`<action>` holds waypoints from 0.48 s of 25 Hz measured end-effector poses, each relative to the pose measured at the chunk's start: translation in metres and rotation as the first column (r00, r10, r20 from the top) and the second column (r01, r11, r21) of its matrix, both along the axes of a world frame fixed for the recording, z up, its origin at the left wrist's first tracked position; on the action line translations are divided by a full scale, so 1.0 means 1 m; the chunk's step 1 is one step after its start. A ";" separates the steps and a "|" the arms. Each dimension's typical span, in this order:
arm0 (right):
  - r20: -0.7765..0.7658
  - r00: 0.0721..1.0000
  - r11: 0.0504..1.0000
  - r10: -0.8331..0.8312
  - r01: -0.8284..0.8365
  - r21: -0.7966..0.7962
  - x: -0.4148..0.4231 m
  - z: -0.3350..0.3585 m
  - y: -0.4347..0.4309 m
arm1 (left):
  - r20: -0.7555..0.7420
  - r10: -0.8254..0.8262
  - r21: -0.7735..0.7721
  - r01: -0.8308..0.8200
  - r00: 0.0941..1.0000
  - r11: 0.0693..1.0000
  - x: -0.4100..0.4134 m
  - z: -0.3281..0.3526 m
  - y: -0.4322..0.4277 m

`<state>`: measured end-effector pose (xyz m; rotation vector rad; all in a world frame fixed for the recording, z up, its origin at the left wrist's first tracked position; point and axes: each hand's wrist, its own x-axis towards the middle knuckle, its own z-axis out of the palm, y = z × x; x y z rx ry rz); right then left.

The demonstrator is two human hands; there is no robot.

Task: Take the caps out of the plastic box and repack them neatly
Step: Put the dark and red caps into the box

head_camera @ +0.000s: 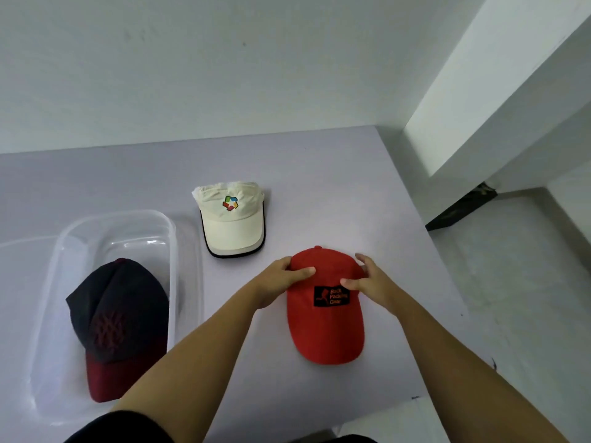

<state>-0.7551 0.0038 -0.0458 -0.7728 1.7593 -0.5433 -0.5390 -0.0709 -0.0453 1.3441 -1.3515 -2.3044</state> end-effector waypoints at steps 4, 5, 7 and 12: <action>0.119 0.988 0.994 0.104 -0.101 -0.031 0.000 0.003 0.003 | 0.023 0.083 -0.045 -0.082 0.996 0.996 0.003 0.003 0.006; 0.131 0.988 0.995 0.085 -0.077 -0.062 0.004 0.004 0.005 | 0.081 0.080 -0.116 -0.070 0.994 0.991 0.004 0.002 0.007; 0.169 0.984 0.993 0.057 -0.039 -0.108 0.015 0.005 0.008 | 0.236 0.091 -0.293 -0.018 0.967 0.956 0.006 0.002 0.013; 0.108 0.989 0.987 0.101 -0.085 -0.137 0.063 -0.003 0.019 | 0.392 0.332 -0.564 -0.061 0.858 0.824 0.031 -0.002 0.032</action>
